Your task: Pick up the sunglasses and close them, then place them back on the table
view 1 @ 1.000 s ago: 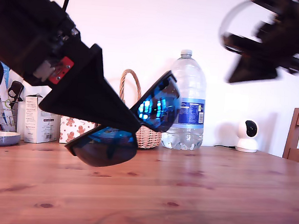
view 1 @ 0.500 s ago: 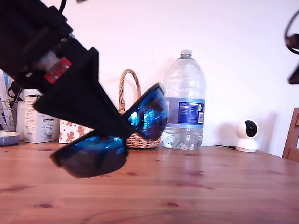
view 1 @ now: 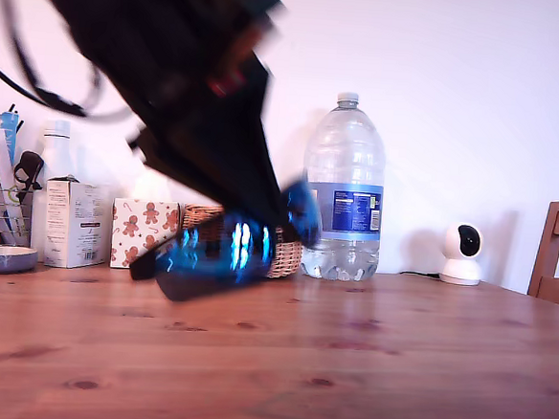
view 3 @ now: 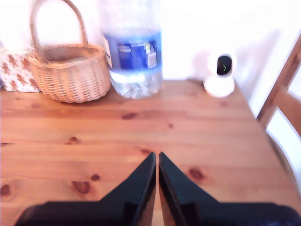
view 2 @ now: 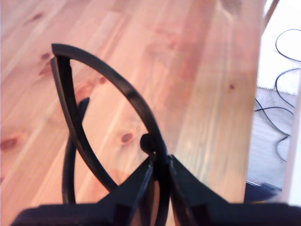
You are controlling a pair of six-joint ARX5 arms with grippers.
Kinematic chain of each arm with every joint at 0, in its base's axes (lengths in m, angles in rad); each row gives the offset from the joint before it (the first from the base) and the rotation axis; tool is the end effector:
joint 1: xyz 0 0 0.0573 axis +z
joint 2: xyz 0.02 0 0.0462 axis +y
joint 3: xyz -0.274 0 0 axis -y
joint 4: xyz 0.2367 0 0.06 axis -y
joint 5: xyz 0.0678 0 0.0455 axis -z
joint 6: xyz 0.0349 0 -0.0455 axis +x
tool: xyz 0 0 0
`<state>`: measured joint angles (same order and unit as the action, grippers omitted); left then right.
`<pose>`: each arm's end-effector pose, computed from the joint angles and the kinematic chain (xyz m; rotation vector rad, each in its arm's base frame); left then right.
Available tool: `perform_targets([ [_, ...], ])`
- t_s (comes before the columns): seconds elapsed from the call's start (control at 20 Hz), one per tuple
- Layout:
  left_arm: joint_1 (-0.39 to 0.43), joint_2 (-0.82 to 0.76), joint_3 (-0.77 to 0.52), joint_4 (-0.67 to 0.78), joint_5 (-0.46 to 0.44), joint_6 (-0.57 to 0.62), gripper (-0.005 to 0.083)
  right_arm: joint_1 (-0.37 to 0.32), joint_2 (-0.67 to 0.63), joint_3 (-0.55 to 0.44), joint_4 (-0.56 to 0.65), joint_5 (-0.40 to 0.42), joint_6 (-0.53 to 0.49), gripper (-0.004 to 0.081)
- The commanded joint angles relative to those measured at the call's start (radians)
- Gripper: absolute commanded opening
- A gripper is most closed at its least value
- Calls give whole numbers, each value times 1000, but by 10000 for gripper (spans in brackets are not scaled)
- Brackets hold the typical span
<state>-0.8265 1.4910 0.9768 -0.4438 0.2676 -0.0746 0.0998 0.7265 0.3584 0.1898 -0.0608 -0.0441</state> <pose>0.1911 -0.2211 0.2295 0.2149 1.0005 -0.9676 0.1576 0.0179 0.2381 -0.0474 0.1749 0.1641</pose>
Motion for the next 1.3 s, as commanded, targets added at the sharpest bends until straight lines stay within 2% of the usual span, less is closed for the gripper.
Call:
perform_targets([
  [0.0, 8, 77, 55, -38, 25, -24, -24, 21, -23, -17, -4, 24, -10, -11],
  [0.25, 48, 231, 125, -72, 105, -50, -24, 88, -79, -17, -35, 68, -24, -11],
  [0.5, 88, 315, 125, -70, 178, -49, -1, 111, -83, -17, -38, 71, -35, -11],
  [0.55, 92, 316, 125, -64, 185, -49, 51, 111, -83, -17, -38, 71, -35, -11],
  [0.7, 92, 316, 125, -37, 196, -49, 302, 111, -82, -17, -38, 71, -35, -11],
  [0.75, 92, 315, 125, -34, 196, -49, 336, 111, -82, -17, -38, 71, -35, -11],
  [1.0, 97, 311, 126, -38, 208, -32, 348, 111, -82, -17, -39, 71, -35, -11],
  [1.25, 133, 259, 151, -113, 214, 5, 339, 111, -82, -17, -40, 71, -35, -11],
])
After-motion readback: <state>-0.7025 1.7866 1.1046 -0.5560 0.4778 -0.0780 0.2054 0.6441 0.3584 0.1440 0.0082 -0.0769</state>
